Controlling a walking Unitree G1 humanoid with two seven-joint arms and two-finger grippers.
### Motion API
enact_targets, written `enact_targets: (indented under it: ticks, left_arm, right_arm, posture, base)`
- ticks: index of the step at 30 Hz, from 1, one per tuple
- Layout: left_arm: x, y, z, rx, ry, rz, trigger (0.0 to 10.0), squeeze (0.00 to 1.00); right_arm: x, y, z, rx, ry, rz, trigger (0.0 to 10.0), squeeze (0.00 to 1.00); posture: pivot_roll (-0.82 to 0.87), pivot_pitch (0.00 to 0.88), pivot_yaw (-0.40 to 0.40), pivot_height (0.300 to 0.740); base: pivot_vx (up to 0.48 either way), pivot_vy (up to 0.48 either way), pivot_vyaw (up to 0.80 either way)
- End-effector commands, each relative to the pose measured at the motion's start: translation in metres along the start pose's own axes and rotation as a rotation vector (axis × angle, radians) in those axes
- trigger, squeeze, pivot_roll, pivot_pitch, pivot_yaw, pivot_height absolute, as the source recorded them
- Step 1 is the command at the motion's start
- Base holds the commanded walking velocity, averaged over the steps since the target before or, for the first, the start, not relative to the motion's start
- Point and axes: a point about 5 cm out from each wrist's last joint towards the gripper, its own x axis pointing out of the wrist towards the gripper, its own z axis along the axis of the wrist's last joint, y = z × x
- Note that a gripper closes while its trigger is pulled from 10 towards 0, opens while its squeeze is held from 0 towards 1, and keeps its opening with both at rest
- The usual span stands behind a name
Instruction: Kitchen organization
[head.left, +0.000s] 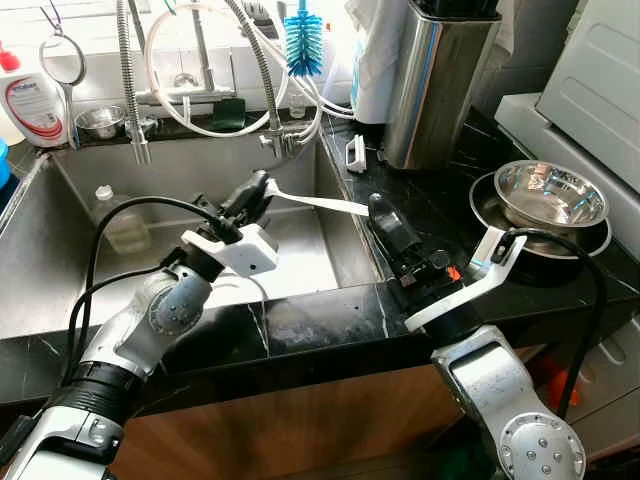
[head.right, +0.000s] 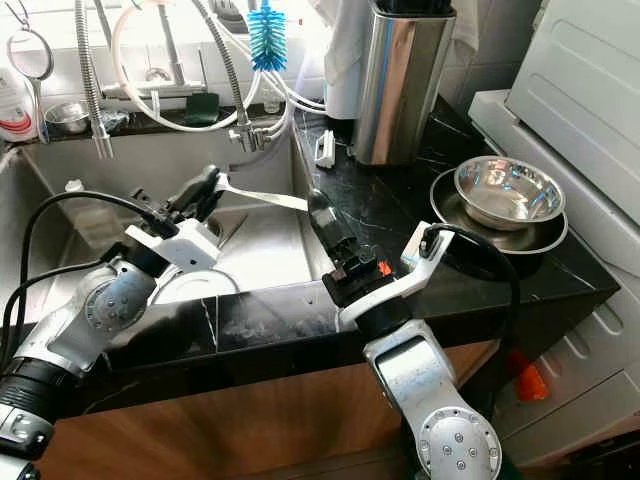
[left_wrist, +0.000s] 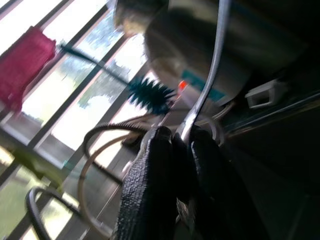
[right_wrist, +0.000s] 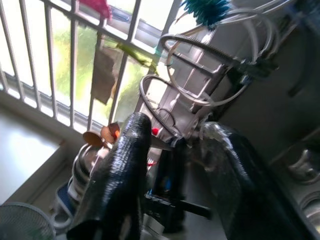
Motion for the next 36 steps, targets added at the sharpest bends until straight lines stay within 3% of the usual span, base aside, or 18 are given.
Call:
enact_targets:
  ticks: [1, 9, 10, 11, 13, 14, 15, 18, 19, 21, 25, 27, 30, 31, 33, 36]
  left_arm:
    - [0.001, 0.016, -0.009, -0.015, 0.054, 0.084, 0.0, 0.0]
    - [-0.001, 0.015, -0.017, 0.018, 0.116, 0.076, 0.0, 0.0]
    - [-0.001, 0.013, -0.022, 0.007, 0.163, 0.06, 1.3, 0.0]
    - [-0.001, 0.012, -0.024, -0.004, 0.187, 0.053, 1.3, 0.0]
    - [-0.002, 0.009, -0.03, -0.032, 0.241, 0.037, 7.0, 0.0]
    - [-0.003, 0.007, -0.033, -0.045, 0.267, 0.03, 7.0, 0.0]
    - [-0.005, 0.006, -0.042, -0.109, 0.341, 0.035, 10.0, 0.0]
    - [-0.011, 0.004, -0.061, -0.297, 0.515, 0.037, 10.0, 0.0]
    - [-0.011, 0.004, -0.061, -0.297, 0.515, 0.037, 10.0, 0.0]
    - [-0.015, 0.005, -0.07, -0.364, 0.586, 0.048, 10.0, 0.0]
    - [-0.017, 0.007, -0.075, -0.391, 0.618, 0.041, 10.0, 0.0]
    - [-0.017, 0.009, -0.078, -0.42, 0.621, 0.013, 10.0, 0.0]
    - [-0.018, 0.013, -0.079, -0.425, 0.612, -0.017, 10.0, 0.0]
    - [-0.018, 0.013, -0.079, -0.425, 0.612, -0.017, 10.0, 0.0]
    - [-0.022, 0.017, -0.085, -0.443, 0.639, -0.013, 10.0, 0.0]
    - [-0.027, 0.018, -0.092, -0.486, 0.702, 0.034, 10.0, 0.0]
  right_arm:
    - [-0.003, -0.008, 0.005, -0.019, -0.021, -0.053, 10.0, 0.0]
    - [-0.005, -0.004, 0.014, -0.055, -0.044, -0.046, 10.0, 0.0]
    - [-0.005, -0.003, 0.018, -0.077, -0.05, -0.044, 10.0, 0.0]
    - [-0.005, -0.002, 0.019, -0.088, -0.05, -0.044, 10.0, 0.0]
    - [-0.005, -0.002, 0.022, -0.121, -0.05, -0.052, 10.0, 0.0]
    - [-0.006, -0.003, 0.023, -0.139, -0.049, -0.059, 10.0, 0.0]
    - [-0.007, -0.003, 0.029, -0.199, -0.061, -0.082, 10.0, 0.0]
    - [-0.012, -0.008, 0.054, -0.437, -0.138, -0.202, 10.0, 0.0]
    - [-0.012, -0.008, 0.054, -0.437, -0.138, -0.202, 10.0, 0.0]
    - [-0.018, -0.012, 0.074, -0.563, -0.209, -0.314, 10.0, 0.0]
    - [-0.022, -0.013, 0.085, -0.655, -0.229, -0.36, 10.0, 0.0]
    - [-0.027, -0.013, 0.095, -0.85, -0.194, -0.417, 10.0, 0.0]
    - [-0.03, -0.012, 0.1, -1.006, -0.155, -0.445, 10.0, 0.0]
    - [-0.03, -0.012, 0.1, -1.006, -0.155, -0.445, 10.0, 0.0]
    - [-0.035, -0.014, 0.104, -1.201, -0.072, -0.483, 10.0, 0.0]
    - [-0.04, -0.019, 0.107, -1.219, -0.058, -0.518, 10.0, 0.0]
  posture:
    - [0.03, 0.046, -0.028, 0.74]
    - [0.03, 0.047, -0.027, 0.74]
    - [0.03, 0.048, -0.026, 0.74]
    - [0.03, 0.048, -0.026, 0.74]
    - [0.03, 0.047, -0.025, 0.74]
    - [0.03, 0.047, -0.025, 0.74]
    - [0.03, 0.048, -0.023, 0.74]
    - [0.03, 0.049, -0.021, 0.74]
    - [0.03, 0.049, -0.021, 0.74]
    - [0.03, 0.05, -0.018, 0.74]
    - [0.03, 0.052, -0.017, 0.74]
    - [0.02, 0.052, -0.016, 0.74]
    - [0.02, 0.054, -0.014, 0.74]
    - [0.02, 0.054, -0.014, 0.74]
    - [0.02, 0.051, -0.011, 0.74]
    - [0.02, 0.047, -0.012, 0.74]
  base:
    - [0.0, 0.0, 0.0]
    - [0.0, 0.0, 0.0]
    - [0.0, 0.0, 0.0]
    - [0.0, 0.0, 0.0]
    - [0.0, 0.0, 0.0]
    - [0.0, 0.0, 0.0]
    - [0.0, 0.0, 0.0]
    - [0.0, 0.0, 0.0]
    - [0.0, 0.0, 0.0]
    - [0.0, 0.0, 0.0]
    - [0.0, 0.0, 0.0]
    - [0.0, 0.0, 0.0]
    - [0.0, 0.0, 0.0]
    - [0.0, 0.0, 0.0]
    - [0.0, 0.0, 0.0]
    - [0.0, 0.0, 0.0]
